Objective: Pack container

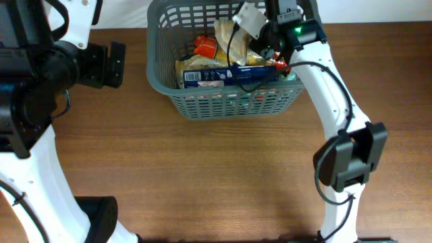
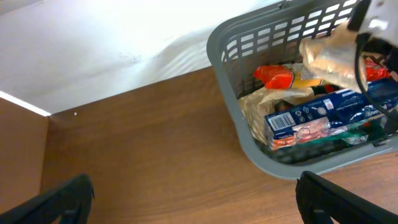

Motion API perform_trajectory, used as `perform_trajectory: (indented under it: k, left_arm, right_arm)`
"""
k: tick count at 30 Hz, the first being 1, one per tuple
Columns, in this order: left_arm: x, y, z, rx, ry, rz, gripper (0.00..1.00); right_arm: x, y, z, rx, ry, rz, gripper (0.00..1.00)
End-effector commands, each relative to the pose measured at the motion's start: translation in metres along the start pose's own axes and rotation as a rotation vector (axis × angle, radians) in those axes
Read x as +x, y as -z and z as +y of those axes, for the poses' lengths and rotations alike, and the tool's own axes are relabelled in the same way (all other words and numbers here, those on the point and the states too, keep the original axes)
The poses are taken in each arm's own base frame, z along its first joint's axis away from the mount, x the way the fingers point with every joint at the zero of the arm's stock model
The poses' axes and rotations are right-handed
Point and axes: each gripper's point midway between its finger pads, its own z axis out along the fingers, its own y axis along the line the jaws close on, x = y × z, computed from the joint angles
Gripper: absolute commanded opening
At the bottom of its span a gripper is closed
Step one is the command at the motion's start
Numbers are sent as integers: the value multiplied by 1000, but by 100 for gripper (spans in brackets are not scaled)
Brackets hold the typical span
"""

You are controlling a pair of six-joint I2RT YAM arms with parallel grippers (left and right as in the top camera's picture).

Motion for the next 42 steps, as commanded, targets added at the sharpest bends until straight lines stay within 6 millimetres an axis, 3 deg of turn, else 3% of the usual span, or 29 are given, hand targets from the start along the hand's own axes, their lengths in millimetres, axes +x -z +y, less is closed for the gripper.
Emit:
perform_trajectory:
  k: [1, 2, 3, 4, 7, 11, 13, 14, 15, 17, 20, 21, 22, 23, 28, 31, 34, 42]
  left_arm:
    - [0, 4, 3, -10, 13, -7, 99]
    - [0, 4, 3, -10, 13, -7, 99]
    - [0, 4, 3, -10, 13, -7, 99]
    - [0, 4, 3, -10, 13, -7, 99]
    - [0, 4, 3, -10, 13, -7, 99]
    - [0, 4, 3, -10, 13, -7, 99]
    - [0, 4, 3, -10, 13, -7, 99]
    - [0, 4, 3, -10, 13, -7, 99]
    - [0, 4, 3, -10, 13, -7, 99]
    - [0, 4, 3, -10, 13, -7, 99]
    - [0, 4, 3, -10, 13, -7, 99]
    - [0, 4, 3, -10, 13, -7, 99]
    - [0, 4, 3, -10, 13, -7, 99]
    - [0, 4, 3, -10, 13, -7, 99]
    - [0, 4, 3, -10, 13, -7, 99]
    - [0, 4, 3, -10, 13, -7, 99]
    - [0, 4, 3, -10, 13, -7, 99]
    - [0, 4, 3, -10, 13, -7, 99]
  right_arm:
    - [-9, 4, 4, -19, -8, -34, 11]
    - [-8, 4, 3, -17, -27, -28, 53]
    - [-6, 5, 1, -7, -45, -21, 82]
    - [-5, 8, -3, 15, -59, -10, 89]
    - [-6, 33, -23, 109, -88, 6, 89]
    - [-21, 107, -65, 251, -222, -109, 98]
    - [-18, 149, -87, 318, -291, -161, 99]
    - [-10, 177, -101, 364, -348, -188, 99]
    - [-7, 184, -105, 376, -368, -194, 99]
    - [16, 235, -132, 465, -506, -243, 99]
    - [50, 302, -158, 567, -624, -308, 99]
    - [53, 311, -160, 573, -637, -325, 99]
    - [60, 338, -163, 588, -663, -376, 99]
    - [63, 351, -163, 592, -671, -403, 99]
    - [60, 413, -158, 637, -637, -526, 99]
    - [59, 430, -151, 656, -628, -546, 99]
    - [58, 434, -150, 661, -625, -552, 99]
    - [71, 405, -144, 592, -665, -468, 99]
